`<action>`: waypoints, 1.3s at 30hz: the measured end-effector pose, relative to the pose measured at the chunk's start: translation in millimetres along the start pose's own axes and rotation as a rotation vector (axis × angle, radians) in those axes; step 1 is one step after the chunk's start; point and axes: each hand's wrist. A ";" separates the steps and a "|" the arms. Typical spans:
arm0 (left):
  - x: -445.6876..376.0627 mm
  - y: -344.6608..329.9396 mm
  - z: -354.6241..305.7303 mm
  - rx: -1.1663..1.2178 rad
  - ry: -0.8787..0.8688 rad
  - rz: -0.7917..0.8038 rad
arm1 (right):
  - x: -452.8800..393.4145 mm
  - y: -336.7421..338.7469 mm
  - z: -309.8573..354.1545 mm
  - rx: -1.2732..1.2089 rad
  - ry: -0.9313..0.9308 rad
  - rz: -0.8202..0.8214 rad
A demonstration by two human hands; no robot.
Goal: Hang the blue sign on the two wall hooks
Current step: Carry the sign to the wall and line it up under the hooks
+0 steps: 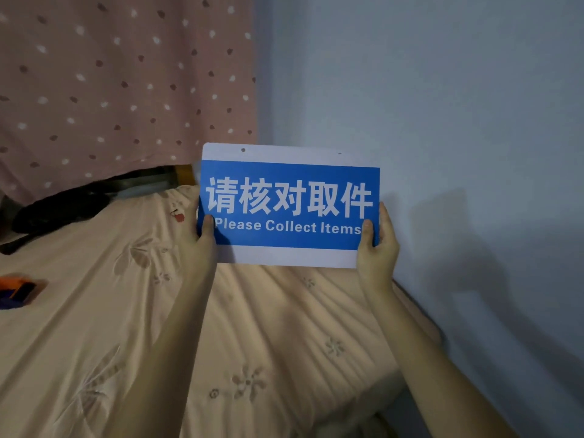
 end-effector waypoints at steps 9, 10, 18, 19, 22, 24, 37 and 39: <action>20.5 -60.5 -16.7 0.003 -0.070 0.133 | -14.8 68.5 1.6 0.038 -0.005 -0.121; 22.9 -66.4 -17.3 0.005 -0.078 0.147 | -14.7 75.4 2.8 0.049 -0.002 -0.136; 46.0 -115.8 -33.4 0.076 -0.107 0.237 | -14.4 134.1 10.2 0.055 0.005 -0.242; 48.7 -122.1 -36.7 0.077 -0.121 0.244 | -14.5 140.8 11.2 0.045 0.007 -0.260; 57.5 -143.1 -46.6 0.111 -0.108 0.268 | -15.8 162.1 15.2 0.043 0.026 -0.304; 62.5 -156.4 -52.9 0.128 -0.088 0.294 | -16.3 176.4 20.3 0.052 0.045 -0.334; 95.6 -238.1 -92.4 0.332 -0.092 0.394 | -19.0 265.2 53.4 0.044 0.162 -0.555; 100.6 -246.6 -99.4 0.356 -0.099 0.410 | -17.9 276.6 58.3 0.046 0.174 -0.574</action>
Point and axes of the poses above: each hand's wrist, its own x-axis away from the middle knuckle, its own y-axis out of the back of the hand, z = x × y, and after that the axes turned 13 degrees about -y, right-handed
